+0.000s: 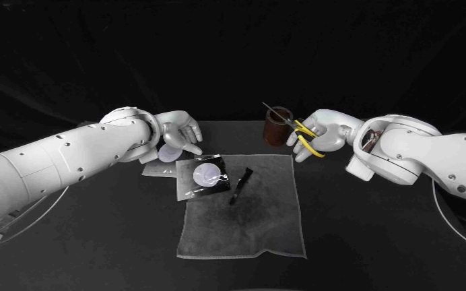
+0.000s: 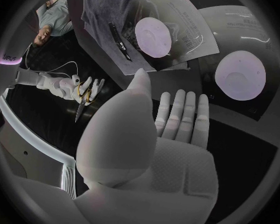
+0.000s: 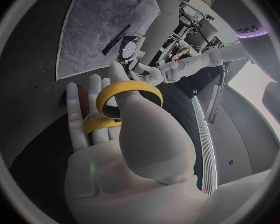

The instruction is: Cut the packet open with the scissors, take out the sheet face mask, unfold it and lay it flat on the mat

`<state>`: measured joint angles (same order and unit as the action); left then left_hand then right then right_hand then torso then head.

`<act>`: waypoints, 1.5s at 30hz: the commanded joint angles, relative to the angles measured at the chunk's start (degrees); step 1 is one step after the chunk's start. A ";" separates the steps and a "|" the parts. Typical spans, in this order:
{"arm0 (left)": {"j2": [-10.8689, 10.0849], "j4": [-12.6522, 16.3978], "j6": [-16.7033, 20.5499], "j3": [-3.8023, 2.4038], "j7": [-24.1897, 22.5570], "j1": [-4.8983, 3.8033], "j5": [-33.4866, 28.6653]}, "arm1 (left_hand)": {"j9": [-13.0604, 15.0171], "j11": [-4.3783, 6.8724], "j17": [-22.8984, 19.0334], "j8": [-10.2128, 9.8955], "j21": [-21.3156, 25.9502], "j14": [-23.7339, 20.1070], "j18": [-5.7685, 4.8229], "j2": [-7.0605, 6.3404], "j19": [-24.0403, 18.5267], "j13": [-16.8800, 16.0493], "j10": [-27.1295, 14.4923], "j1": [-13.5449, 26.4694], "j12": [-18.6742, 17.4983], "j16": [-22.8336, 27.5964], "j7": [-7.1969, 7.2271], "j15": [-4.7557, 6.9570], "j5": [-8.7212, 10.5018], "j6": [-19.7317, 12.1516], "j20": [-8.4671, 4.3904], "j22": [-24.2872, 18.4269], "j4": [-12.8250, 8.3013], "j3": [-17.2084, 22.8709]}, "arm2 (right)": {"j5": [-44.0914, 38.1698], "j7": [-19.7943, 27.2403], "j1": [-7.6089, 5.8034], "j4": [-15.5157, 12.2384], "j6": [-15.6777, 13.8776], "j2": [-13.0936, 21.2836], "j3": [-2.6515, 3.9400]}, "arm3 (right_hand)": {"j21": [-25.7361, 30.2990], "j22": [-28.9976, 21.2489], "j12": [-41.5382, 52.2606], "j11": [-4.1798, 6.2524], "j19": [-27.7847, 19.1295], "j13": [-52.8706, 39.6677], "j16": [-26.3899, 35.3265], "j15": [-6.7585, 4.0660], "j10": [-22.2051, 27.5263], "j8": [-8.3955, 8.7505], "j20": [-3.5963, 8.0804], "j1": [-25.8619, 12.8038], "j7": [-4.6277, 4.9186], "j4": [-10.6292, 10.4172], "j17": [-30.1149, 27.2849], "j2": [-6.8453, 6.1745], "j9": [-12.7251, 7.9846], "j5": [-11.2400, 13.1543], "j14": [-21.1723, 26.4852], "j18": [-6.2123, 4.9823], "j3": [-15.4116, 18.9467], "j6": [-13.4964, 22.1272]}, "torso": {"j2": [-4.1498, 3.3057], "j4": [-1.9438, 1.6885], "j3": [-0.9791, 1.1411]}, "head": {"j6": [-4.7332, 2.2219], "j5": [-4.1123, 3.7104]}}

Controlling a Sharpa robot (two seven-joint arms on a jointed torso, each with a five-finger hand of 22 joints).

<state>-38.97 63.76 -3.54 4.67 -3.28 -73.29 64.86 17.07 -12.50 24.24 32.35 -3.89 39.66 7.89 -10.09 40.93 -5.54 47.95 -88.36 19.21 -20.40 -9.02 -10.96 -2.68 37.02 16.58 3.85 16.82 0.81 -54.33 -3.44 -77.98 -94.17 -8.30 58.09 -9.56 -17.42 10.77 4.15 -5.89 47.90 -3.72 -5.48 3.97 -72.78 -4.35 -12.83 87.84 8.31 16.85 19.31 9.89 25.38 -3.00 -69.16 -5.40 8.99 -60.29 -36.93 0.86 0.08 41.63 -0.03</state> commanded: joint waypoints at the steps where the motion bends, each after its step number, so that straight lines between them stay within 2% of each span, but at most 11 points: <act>1: -0.77 0.96 0.58 -0.23 -2.40 -0.37 -10.07 | -0.93 0.31 -1.20 -0.81 -0.35 1.56 -0.03 0.82 0.89 0.66 0.84 0.01 0.12 0.47 -0.70 0.34 -0.13 1.63 0.00 0.14 -0.03 0.71 | -2.57 -1.05 -0.02 0.26 1.31 -0.05 0.03 | -0.30 0.06 -0.24 0.12 0.53 0.07 0.19 0.31 -0.40 0.12 0.90 -1.35 1.27 0.08 -0.05 5.36 -0.04 0.08 -0.22 -4.99 -0.29 -1.46 | 0.02 -0.01 0.01 | -0.25 -0.07; 3: -1.15 1.29 0.77 -0.31 -2.56 -0.53 -13.50 | -1.36 0.93 -1.65 -1.14 -0.83 2.76 0.30 1.54 2.48 0.92 1.53 -0.28 0.25 0.31 -1.87 0.87 -0.12 2.44 -0.07 0.38 -0.13 1.41 | -3.78 -1.80 -0.02 0.38 1.65 -0.06 0.03 | -0.33 0.09 -0.24 0.13 0.50 0.07 0.19 0.31 -0.39 0.11 0.92 -1.33 1.26 0.10 -0.08 5.26 -0.07 0.09 -0.26 -5.01 -0.35 -1.48 | 0.02 0.02 0.00 | -0.50 -0.18; 4: -1.29 1.41 0.84 -0.34 -2.66 -0.59 -15.44 | -1.65 1.59 -1.86 -1.35 -1.48 3.99 0.81 2.06 3.84 1.10 2.09 -0.65 0.32 0.02 -3.22 1.48 -0.12 2.98 -0.15 0.65 -0.18 2.06 | -4.62 -2.34 -0.02 0.46 1.82 -0.08 0.02 | -0.35 0.10 -0.24 0.13 0.49 0.07 0.20 0.31 -0.39 0.12 0.92 -1.34 1.26 0.09 -0.08 5.23 -0.07 0.10 -0.26 -5.01 -0.36 -1.48 | 0.05 0.02 0.01 | -0.59 -0.21; 5: -1.41 1.51 0.95 -0.36 -2.73 -0.65 -17.34 | -2.18 1.87 -2.28 -1.82 -2.51 5.45 1.70 2.30 5.63 1.47 2.50 -0.85 0.12 -0.13 -3.46 1.78 -0.11 3.52 -0.18 1.02 -0.14 2.69 | -5.56 -2.93 -0.02 0.55 1.97 -0.12 0.02 | -0.37 0.12 -0.24 0.12 0.49 0.06 0.20 0.31 -0.40 0.11 0.92 -1.40 1.27 0.06 -0.10 5.17 -0.09 0.12 -0.28 -5.01 -0.36 -1.49 | 0.06 0.03 0.02 | -0.66 -0.26; 9: -1.60 1.65 1.14 -0.40 -2.90 -0.80 -24.24 | -3.13 2.28 -3.09 -2.53 -4.41 7.80 2.65 2.77 8.94 1.78 3.72 -0.71 -0.09 -0.31 -3.46 2.37 -0.11 4.88 -0.45 1.65 -0.18 3.72 | -9.93 -4.97 -0.04 1.38 2.30 -0.44 0.02 | -0.43 0.17 -0.23 0.12 0.51 0.05 0.21 0.33 -0.42 0.09 0.94 -1.46 1.26 0.05 -0.12 5.07 -0.11 0.12 -0.29 -5.04 -0.38 -1.54 | 0.04 0.12 0.04 | -0.92 -0.47; 15: -0.96 0.63 -1.56 -0.42 -0.93 -1.46 -35.99 | -4.88 3.41 -3.79 -4.37 -6.85 12.14 2.68 4.09 13.18 1.87 7.50 1.74 -0.68 -1.13 -2.39 3.74 -0.13 7.98 -1.98 2.36 -0.08 4.81 | -16.32 -6.89 -0.09 3.01 4.06 -1.39 0.01 | -0.53 0.24 -0.20 0.15 0.52 0.04 0.25 0.33 -0.48 0.06 0.95 -1.58 1.22 0.06 -0.18 4.85 -0.15 0.14 -0.30 -5.04 -0.41 -1.63 | -0.01 0.04 0.09 | -1.29 -0.50; 21: 0.97 -1.12 -7.31 -0.42 3.18 -3.36 -41.88 | -6.09 3.61 -4.51 -6.09 -7.08 13.60 2.65 5.59 13.63 1.81 9.78 8.48 -2.14 -0.53 -2.66 3.94 -0.11 8.90 -2.24 2.16 0.03 3.74 | -25.05 -8.35 -0.11 2.78 7.16 -2.78 -0.03 | -0.60 0.33 -0.11 0.25 0.41 0.00 0.25 0.32 -0.73 -0.08 0.97 -1.87 1.08 0.02 -0.25 4.61 -0.20 0.17 -0.45 -5.05 -0.50 -1.95 | -0.04 0.11 0.11 | -1.49 -0.48; 23: 1.85 -1.55 -9.21 -0.42 4.63 -3.98 -42.67 | -6.43 3.81 -4.52 -6.60 -7.03 15.44 2.63 6.37 13.62 1.73 11.22 12.02 -2.65 -0.65 -2.65 4.32 -0.10 9.17 -2.27 1.99 0.06 2.76 | -28.16 -8.96 -0.11 2.38 7.96 -3.29 -0.05 | -0.63 0.36 -0.09 0.30 0.40 -0.01 0.24 0.30 -0.80 -0.11 0.99 -1.94 1.02 0.02 -0.26 4.57 -0.22 0.18 -0.51 -5.06 -0.54 -2.04 | -0.01 0.06 0.12 | -1.53 -0.56; 27: 3.90 -2.35 -12.21 -0.41 6.97 -4.78 -43.11 | -6.76 3.80 -5.04 -7.04 -6.14 15.63 2.48 7.13 12.27 1.72 12.51 15.12 -3.92 0.80 -2.76 4.21 -0.09 9.76 -1.87 1.37 0.06 0.98 | -33.06 -10.25 -0.11 1.59 8.56 -4.18 -0.08 | -0.73 0.44 -0.05 0.41 0.45 -0.02 0.20 0.24 -1.01 -0.20 1.04 -2.22 0.88 0.00 -0.30 4.44 -0.26 0.19 -0.70 -5.10 -0.62 -2.26 | -0.01 -0.04 0.08 | -1.65 -0.62; 37: 10.70 -4.88 -14.86 -0.42 7.68 -5.77 -35.78 | -7.57 3.22 -6.50 -8.50 -4.67 13.48 2.57 8.20 10.01 1.84 12.52 15.87 -7.38 4.75 -3.11 3.25 -0.07 9.29 -0.80 0.40 0.07 -1.73 | -41.23 -13.10 -0.46 -0.06 8.17 -5.96 -0.07 | -0.85 0.53 -0.05 0.52 0.56 -0.01 0.18 0.20 -1.18 -0.25 1.08 -2.77 0.70 -0.02 -0.34 4.29 -0.33 0.20 -0.88 -5.12 -0.64 -2.42 | -0.07 0.10 0.09 | -2.00 -0.87; 45: 13.51 -5.11 -17.26 -0.41 8.05 -6.03 -31.65 | -7.87 3.00 -6.73 -9.17 -4.54 13.43 2.58 7.92 9.78 1.83 12.14 15.06 -8.41 5.44 -3.31 3.08 -0.07 8.72 -0.69 0.31 0.00 -2.43 | -43.88 -13.87 -1.01 -2.23 8.42 -7.37 -0.06 | -0.87 0.54 -0.05 0.57 0.57 -0.01 0.19 0.18 -1.22 -0.26 1.09 -2.78 0.66 0.01 -0.36 4.26 -0.34 0.20 -0.88 -5.12 -0.68 -2.46 | -0.07 -0.04 0.18 | -2.08 -0.95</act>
<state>-25.69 58.52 -17.65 4.31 4.28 -79.18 30.00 9.24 -9.43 17.56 23.38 -8.58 53.42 9.73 -2.21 51.25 -3.77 60.41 -72.89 11.09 -15.29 -11.84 -7.79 -2.67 45.97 15.89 4.22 16.75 -1.34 -94.45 -15.76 -78.90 -96.08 -0.56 50.79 -9.67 -18.08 11.26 4.15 -5.92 47.77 -3.72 -5.49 4.18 -72.98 -4.35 -12.68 87.84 7.78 16.85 19.01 9.89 25.10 -3.00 -69.80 -5.34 8.68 -61.22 -37.00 0.94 0.20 39.53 -0.97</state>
